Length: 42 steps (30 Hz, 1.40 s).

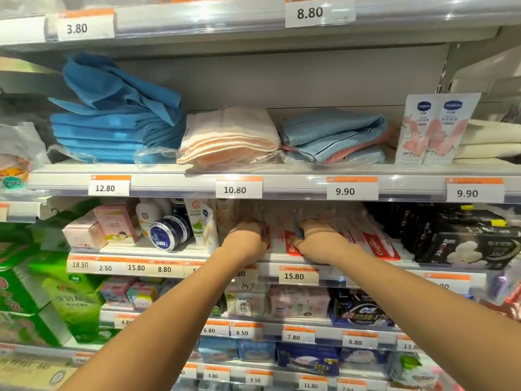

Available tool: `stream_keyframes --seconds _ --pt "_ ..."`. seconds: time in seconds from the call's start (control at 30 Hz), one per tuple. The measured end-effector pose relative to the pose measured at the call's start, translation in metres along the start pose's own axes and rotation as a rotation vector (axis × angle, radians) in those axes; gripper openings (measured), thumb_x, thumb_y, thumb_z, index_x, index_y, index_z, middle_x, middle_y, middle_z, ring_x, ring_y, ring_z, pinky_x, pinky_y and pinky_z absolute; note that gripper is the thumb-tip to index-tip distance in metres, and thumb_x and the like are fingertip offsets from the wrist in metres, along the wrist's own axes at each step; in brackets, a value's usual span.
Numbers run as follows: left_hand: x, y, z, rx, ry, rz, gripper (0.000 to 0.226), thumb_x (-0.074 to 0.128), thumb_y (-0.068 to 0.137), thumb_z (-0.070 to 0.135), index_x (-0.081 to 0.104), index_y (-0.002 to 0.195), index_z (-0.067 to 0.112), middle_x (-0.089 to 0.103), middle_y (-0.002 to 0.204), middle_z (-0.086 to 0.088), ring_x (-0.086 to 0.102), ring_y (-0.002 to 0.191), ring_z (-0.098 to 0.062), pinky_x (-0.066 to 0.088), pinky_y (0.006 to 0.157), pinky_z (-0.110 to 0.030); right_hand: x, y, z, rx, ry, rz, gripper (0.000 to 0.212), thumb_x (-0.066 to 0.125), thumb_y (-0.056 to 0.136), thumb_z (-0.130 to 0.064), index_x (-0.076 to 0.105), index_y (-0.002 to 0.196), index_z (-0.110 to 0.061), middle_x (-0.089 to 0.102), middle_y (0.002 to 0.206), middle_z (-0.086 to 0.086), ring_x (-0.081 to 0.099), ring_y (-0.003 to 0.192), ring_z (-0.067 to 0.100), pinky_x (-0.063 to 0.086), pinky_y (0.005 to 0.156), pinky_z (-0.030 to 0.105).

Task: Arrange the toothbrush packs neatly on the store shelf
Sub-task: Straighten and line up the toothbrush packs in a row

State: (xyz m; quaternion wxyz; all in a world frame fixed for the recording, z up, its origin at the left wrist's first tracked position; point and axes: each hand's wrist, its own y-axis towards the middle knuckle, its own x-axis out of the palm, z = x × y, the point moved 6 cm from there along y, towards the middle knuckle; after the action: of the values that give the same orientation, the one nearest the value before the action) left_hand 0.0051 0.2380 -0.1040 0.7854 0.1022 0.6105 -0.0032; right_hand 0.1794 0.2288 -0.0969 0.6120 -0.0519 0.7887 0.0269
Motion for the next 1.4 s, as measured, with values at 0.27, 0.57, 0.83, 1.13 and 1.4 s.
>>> stream_keyframes --seconds 0.27,0.57,0.83,1.13,1.4 --pt "0.003 0.001 -0.003 0.011 -0.016 -0.014 0.034 0.052 0.094 0.032 0.068 0.121 0.019 0.073 0.109 -0.006 0.068 0.089 -0.027 0.058 0.079 -0.037 0.0 0.0 0.003 -0.012 -0.003 0.009 0.036 0.05 0.101 -0.036 0.063 0.128 -0.015 0.064 0.104 0.005 0.061 0.09 0.026 0.05 0.079 0.031" --pt "0.008 0.005 -0.005 0.035 -0.017 -0.015 0.035 0.052 0.096 0.032 0.065 0.127 0.021 0.072 0.114 -0.006 0.067 0.094 -0.028 0.055 0.076 -0.034 0.0 -0.002 0.005 -0.005 0.02 0.002 0.036 0.05 0.101 -0.034 0.062 0.13 -0.017 0.064 0.107 0.005 0.06 0.09 0.025 0.048 0.079 0.03" --pt "0.002 -0.005 -0.003 0.108 -0.103 -0.058 0.045 0.043 0.1 0.037 0.049 0.143 0.027 0.065 0.128 -0.01 0.063 0.104 -0.032 0.055 0.088 -0.04 -0.002 -0.005 0.005 -0.016 0.054 -0.017 0.041 0.05 0.104 -0.04 0.058 0.136 -0.017 0.064 0.109 0.006 0.06 0.093 0.024 0.045 0.081 0.029" --pt "-0.032 -0.054 0.012 0.154 -0.003 0.174 0.038 0.046 0.1 0.045 0.06 0.115 0.014 0.051 0.076 -0.001 0.061 0.08 -0.03 0.051 0.065 -0.037 -0.012 -0.032 0.007 -0.06 0.127 0.145 0.079 0.038 0.089 -0.079 0.048 0.149 -0.027 0.063 0.128 0.011 0.064 0.113 0.028 0.056 0.091 0.04" --pt "-0.029 -0.077 0.007 0.102 0.035 0.22 0.036 0.048 0.099 0.051 0.057 0.103 0.016 0.052 0.094 -0.003 0.056 0.094 -0.023 0.048 0.075 -0.035 -0.029 -0.067 0.006 -0.192 0.007 0.264 0.049 0.047 0.092 -0.072 0.062 0.106 -0.028 0.063 0.098 -0.004 0.064 0.087 0.019 0.056 0.072 0.036"
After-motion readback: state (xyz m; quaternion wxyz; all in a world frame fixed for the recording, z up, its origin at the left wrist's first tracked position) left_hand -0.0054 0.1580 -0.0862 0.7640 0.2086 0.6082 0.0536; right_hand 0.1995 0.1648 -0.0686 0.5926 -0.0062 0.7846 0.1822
